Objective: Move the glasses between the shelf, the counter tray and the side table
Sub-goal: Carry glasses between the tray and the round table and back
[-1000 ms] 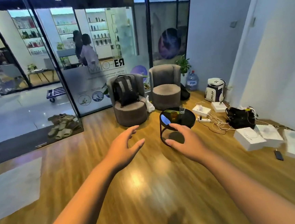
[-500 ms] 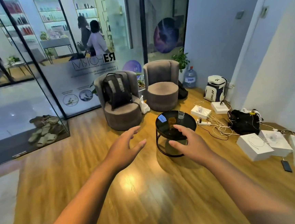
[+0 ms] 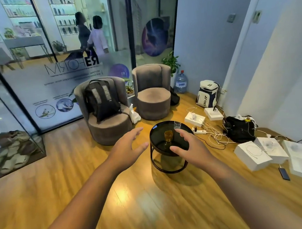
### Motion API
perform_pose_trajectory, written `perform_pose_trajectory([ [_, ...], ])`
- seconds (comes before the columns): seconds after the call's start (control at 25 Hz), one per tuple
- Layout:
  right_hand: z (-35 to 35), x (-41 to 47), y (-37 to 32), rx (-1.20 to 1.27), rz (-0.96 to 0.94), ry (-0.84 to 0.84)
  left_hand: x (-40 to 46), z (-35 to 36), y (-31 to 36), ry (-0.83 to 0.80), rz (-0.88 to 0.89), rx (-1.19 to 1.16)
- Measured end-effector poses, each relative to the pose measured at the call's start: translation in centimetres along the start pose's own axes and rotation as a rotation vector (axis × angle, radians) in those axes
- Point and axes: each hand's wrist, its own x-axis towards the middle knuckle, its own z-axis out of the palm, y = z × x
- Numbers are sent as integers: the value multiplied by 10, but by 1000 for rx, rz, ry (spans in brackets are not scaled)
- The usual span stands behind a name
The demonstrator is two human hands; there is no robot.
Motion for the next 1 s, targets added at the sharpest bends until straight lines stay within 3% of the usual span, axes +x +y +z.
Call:
perform_pose_trajectory([
  [0.32,27,123,-17,0,160,98,154,-32,-60,-171,70,-8],
  [0.6,59,197,10,3,292,126,250,-24,-103,-312,96,18],
  [1.0,21,386,62,-6,294,141,450,28,-110,-393,78,-14],
])
